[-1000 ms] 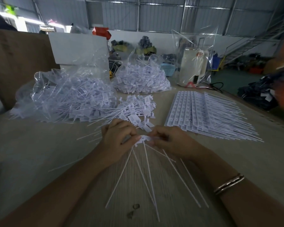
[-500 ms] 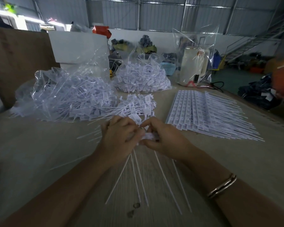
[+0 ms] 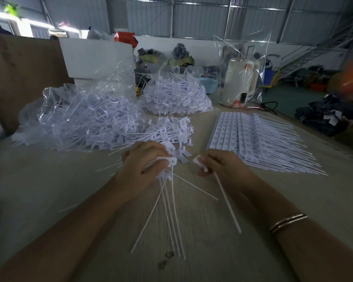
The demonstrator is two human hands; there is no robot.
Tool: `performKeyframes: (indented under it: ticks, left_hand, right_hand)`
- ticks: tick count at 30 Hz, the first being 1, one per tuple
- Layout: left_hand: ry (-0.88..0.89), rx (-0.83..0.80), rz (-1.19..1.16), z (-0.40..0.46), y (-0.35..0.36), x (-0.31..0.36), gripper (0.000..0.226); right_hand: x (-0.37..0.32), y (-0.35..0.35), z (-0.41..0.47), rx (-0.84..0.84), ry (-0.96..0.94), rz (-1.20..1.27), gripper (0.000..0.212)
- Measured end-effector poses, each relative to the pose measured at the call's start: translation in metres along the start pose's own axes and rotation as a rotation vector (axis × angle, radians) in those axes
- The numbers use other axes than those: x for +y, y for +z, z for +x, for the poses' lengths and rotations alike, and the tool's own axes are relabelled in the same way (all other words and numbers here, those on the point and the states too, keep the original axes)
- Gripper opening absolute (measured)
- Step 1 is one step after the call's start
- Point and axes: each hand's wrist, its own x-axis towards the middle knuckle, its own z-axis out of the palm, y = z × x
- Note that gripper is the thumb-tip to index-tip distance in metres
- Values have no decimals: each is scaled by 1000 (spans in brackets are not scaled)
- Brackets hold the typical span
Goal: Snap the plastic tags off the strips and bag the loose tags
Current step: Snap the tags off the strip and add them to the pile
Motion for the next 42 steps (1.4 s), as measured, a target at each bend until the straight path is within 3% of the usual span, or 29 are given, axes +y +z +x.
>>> performKeyframes:
  ticks: [3,5,8,10,12,14,15,17,18,20,23,26,30,32,35,38,42]
  left_hand:
    - [-81,10,-46,1,-5,-10,48]
    - [-195,-54,185,0,3,-13,61]
    - [-289,37,470,2,10,-13,41]
    - [-274,181,430,2,2,-12,36]
    - [-294,204,302,-2,-14,-13,54]
    - [-434,47,351,-9,-29,-13,75]
    - [-494,-130,513,-13,-34,-15,79]
    - [-530,-522,795,-18,-41,-20,72]
    - [-563,-641,806,-18,-43,-20,70]
    - [-608,-729,697,-20,-44,-17,54]
    - [-494,-603,691,-20,-31,-3,31]
    - [-501,-359,487,-18,-8,17,47]
    - [-510,-401,438,-16,7,33,77]
    - [-464,-449,471,-18,9,33,69]
    - [-443,-464,557,-20,16,31,39]
    - [-432,-524,589,-19,18,29,36]
    - [-458,-314,419,-3,7,23,29]
  right_hand:
    - [5,-5,-4,33,49,22,10]
    - [0,11,0,64,60,-14,5]
    - [-10,35,13,159,13,-268,25]
    - [-11,37,14,186,45,-280,39]
    - [-8,30,9,170,158,-193,52]
    - [-7,23,1,81,259,-275,58]
    - [-7,20,-2,12,275,-353,57]
    - [-9,17,-6,-98,244,-477,45]
    - [-10,17,-7,-127,225,-505,34]
    - [-15,21,-9,-171,193,-517,21]
    - [-24,33,-11,-195,142,-508,17]
    - [-34,48,-14,-244,50,-394,20]
    - [-37,57,-14,-322,-25,-282,26]
    - [-37,50,-11,-312,21,-156,30]
    - [-32,34,-6,-196,148,59,37]
    - [-21,23,-4,-20,227,155,43]
    - [-10,14,-1,244,259,441,43]
